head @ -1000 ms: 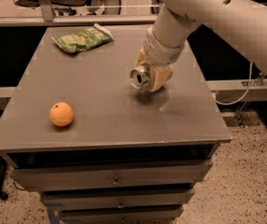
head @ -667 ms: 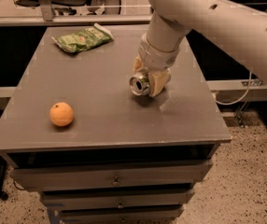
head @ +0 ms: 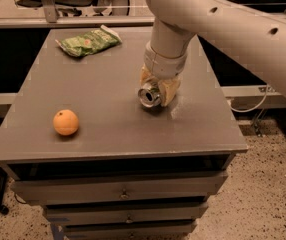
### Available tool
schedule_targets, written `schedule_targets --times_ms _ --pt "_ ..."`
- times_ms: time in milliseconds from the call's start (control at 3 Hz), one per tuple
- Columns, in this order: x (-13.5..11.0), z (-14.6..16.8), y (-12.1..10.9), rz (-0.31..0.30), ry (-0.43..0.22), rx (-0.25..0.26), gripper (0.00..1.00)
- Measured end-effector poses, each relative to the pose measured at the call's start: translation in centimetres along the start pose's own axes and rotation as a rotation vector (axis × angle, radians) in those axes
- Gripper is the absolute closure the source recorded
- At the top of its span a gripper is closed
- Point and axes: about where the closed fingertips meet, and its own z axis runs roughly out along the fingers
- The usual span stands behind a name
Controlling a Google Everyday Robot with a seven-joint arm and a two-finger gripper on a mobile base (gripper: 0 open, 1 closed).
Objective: Knock 7up can over
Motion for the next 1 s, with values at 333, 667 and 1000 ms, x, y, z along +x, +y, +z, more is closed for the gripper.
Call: schedule_targets --times_ms 333,667,1000 --pt "-0.13 0.17 0.12 -0.037 0.009 -0.021 0.15" --pt "-0.07 0.21 0.25 -0.058 0.021 -0.031 0.0" --pt "-0.03 0.19 0.3 -0.063 0.026 -0.034 0.0"
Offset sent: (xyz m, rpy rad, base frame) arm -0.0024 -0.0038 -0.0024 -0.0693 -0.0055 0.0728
